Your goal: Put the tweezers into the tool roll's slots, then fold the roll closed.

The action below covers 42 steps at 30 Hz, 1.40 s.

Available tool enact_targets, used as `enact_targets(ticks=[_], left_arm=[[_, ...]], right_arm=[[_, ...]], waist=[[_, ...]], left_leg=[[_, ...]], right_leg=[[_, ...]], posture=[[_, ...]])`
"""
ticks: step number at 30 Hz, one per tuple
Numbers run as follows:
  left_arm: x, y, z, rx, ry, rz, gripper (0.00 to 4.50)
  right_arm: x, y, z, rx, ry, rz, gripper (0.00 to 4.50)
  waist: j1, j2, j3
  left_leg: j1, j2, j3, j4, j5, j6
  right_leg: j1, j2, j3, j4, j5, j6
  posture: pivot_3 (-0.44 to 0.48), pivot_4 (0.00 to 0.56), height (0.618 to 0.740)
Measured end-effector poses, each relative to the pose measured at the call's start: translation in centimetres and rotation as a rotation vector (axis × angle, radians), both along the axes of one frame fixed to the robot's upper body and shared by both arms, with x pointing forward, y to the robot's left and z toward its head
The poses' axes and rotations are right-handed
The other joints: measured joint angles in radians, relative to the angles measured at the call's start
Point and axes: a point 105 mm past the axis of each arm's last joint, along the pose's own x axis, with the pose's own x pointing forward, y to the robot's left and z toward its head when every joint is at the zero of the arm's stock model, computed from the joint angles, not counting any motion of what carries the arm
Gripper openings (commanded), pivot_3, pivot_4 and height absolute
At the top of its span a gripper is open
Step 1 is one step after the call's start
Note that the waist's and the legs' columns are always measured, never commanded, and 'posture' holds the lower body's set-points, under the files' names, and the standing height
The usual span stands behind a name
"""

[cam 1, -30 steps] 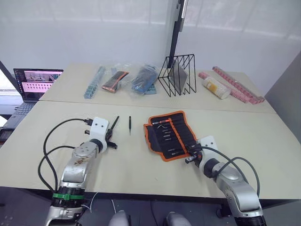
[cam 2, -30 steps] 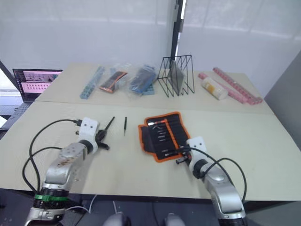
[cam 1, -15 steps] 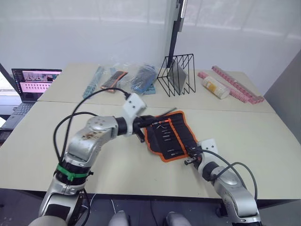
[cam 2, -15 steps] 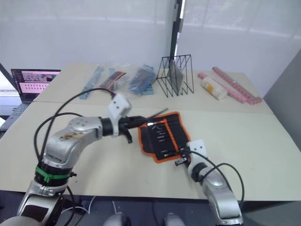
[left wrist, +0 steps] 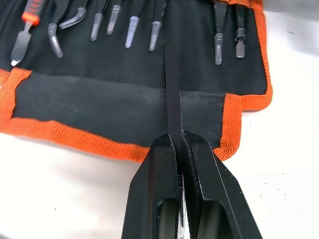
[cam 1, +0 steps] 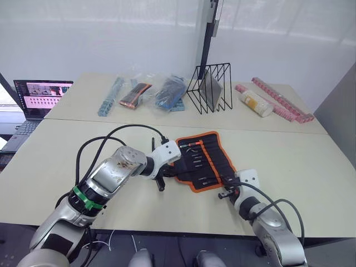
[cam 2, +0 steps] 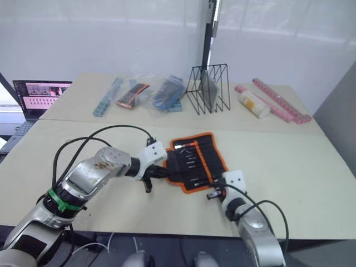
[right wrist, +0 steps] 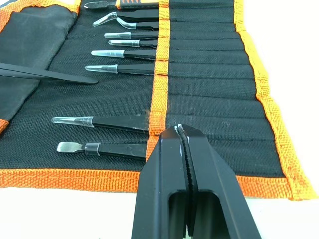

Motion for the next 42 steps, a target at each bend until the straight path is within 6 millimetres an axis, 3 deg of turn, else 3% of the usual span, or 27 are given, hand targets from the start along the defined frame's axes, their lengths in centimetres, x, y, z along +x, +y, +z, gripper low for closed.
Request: enact_targets(ticks=[5, 17, 34, 42], left_arm=[[0.0, -0.6, -0.3, 0.035, 0.001, -0.030, 0.03], [2.2, -3.4, 0.0, 0.103, -0.058, -0.072, 0.03], [3.1, -6.2, -0.1, 0.158, -0.088, -0.143, 0.03], [2.7, -5.7, 0.8, 0.177, -0.115, -0.201, 0.03]], right_arm=[[0.0, 0.0, 0.0, -0.004, -0.001, -0.007, 0.00], [0.0, 0.2, 0.0, 0.000, -0.004, -0.019, 0.00], [-0.3, 0.0, 0.0, -0.011, -0.009, -0.053, 0.00], [-0.3, 0.3, 0.0, 0.001, -0.009, -0.051, 0.00]], waist=[[0.001, 0.000, 0.000], [-0.001, 0.000, 0.000], [0.005, 0.000, 0.000], [0.001, 0.000, 0.000]], left_leg=[[0.000, 0.000, 0.000, 0.000, 0.000, 0.000], [0.000, 0.000, 0.000, 0.000, 0.000, 0.000], [-0.001, -0.002, -0.001, 0.001, 0.000, 0.001], [-0.001, -0.001, -0.001, 0.001, 0.000, 0.001]], right_leg=[[0.000, 0.000, 0.000, 0.000, 0.000, 0.000], [0.000, 0.000, 0.000, 0.000, 0.000, 0.000], [0.001, 0.000, 0.000, 0.000, 0.000, 0.000], [0.000, 0.000, 0.000, 0.000, 0.000, 0.000]], posture=[[0.000, 0.150, 0.687], [0.000, 0.150, 0.687], [0.000, 0.150, 0.687], [0.000, 0.150, 0.687]])
